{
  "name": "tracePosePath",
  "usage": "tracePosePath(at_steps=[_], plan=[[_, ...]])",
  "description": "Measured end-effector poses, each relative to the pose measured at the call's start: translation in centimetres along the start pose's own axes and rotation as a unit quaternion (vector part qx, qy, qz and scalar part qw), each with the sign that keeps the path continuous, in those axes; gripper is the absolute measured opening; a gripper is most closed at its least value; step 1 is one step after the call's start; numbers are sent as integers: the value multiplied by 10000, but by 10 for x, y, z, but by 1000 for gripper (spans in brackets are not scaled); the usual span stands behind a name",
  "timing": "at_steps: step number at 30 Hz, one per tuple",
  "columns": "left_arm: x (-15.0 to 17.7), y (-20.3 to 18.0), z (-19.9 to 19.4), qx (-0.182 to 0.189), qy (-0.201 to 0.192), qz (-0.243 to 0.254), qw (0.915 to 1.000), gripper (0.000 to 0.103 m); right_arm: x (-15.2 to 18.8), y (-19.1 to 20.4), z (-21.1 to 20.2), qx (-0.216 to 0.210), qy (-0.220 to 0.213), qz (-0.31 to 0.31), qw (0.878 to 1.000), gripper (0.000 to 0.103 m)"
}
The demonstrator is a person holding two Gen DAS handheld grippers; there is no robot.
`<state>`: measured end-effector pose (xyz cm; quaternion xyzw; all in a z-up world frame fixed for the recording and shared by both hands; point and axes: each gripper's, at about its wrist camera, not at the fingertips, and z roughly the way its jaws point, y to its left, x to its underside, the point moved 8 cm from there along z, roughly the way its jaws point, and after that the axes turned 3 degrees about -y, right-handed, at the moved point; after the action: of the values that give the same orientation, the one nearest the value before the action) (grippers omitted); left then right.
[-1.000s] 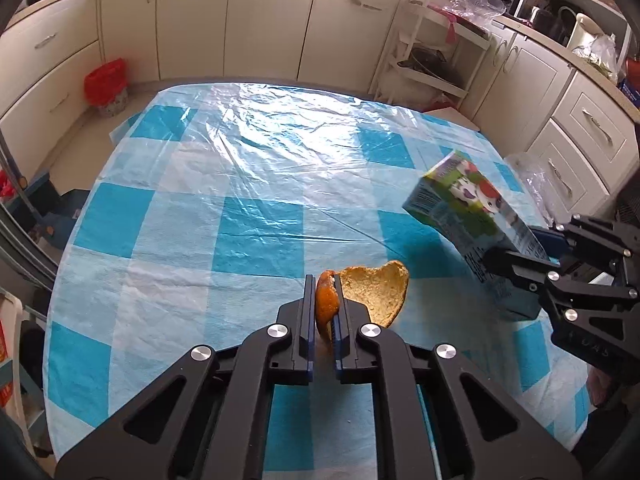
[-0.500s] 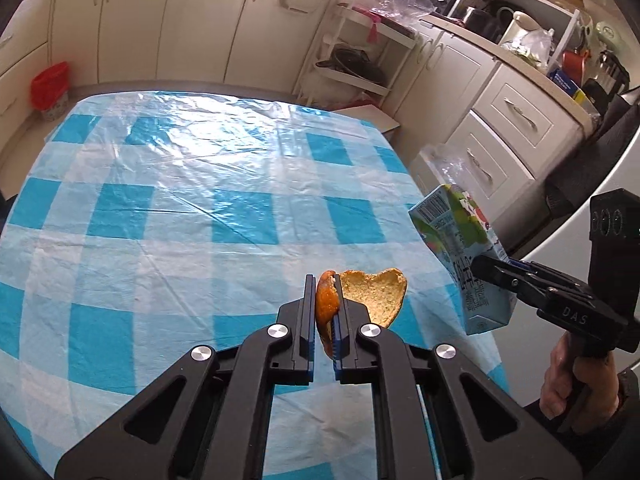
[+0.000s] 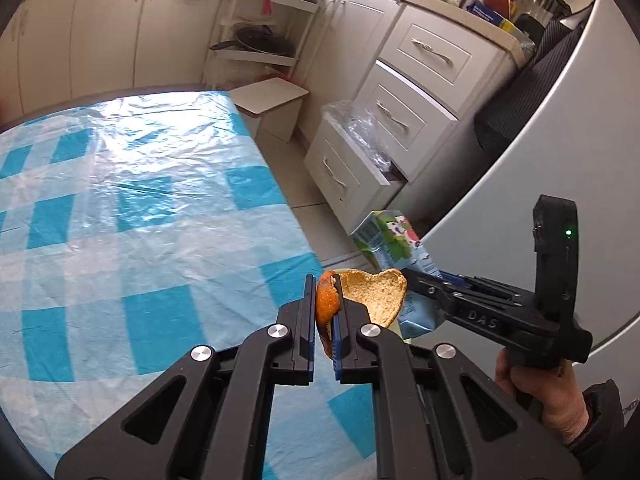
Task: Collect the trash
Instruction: 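Carry the peel and milk carton over the yellow bucket with both tools, then open both tools over the yellow bucket to drop the carton and peel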
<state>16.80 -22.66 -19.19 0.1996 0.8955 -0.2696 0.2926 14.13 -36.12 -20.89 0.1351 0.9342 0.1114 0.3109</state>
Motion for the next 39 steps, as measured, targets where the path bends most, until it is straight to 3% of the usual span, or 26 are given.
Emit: tracePosePath(at_steps=[6,8,9,16,22,25,30,36,39], plan=[[10,-47,47,12,328,272,9991,6,20,-38,14,228,450,411,9979,30],[13,-59,62,-39,421,327,9986,6,22,-47,14,350,463,540,9969,44],[15,-63,68,-73,459,373,9982,6,22,-51,13,391,460,611,9963,45],[19,-83,94,-243,662,685,9952,6,4,-82,-17,473,-233,1312,9900,58],[22,-92,108,-403,773,782,9931,7,-12,-85,-40,434,-724,1346,9873,61],[22,-98,112,-425,777,869,9923,18,-17,-89,-48,531,-902,1316,9858,66],[16,-107,107,-621,536,1022,9914,55,-23,-99,-66,716,-1187,1400,9804,73],[5,-110,72,-983,11,1111,9889,85,-30,-100,-92,941,-1534,1414,9735,84],[-1,-106,45,-1139,-272,1082,9872,94,-33,-91,-111,1258,-1760,1200,9689,92]])
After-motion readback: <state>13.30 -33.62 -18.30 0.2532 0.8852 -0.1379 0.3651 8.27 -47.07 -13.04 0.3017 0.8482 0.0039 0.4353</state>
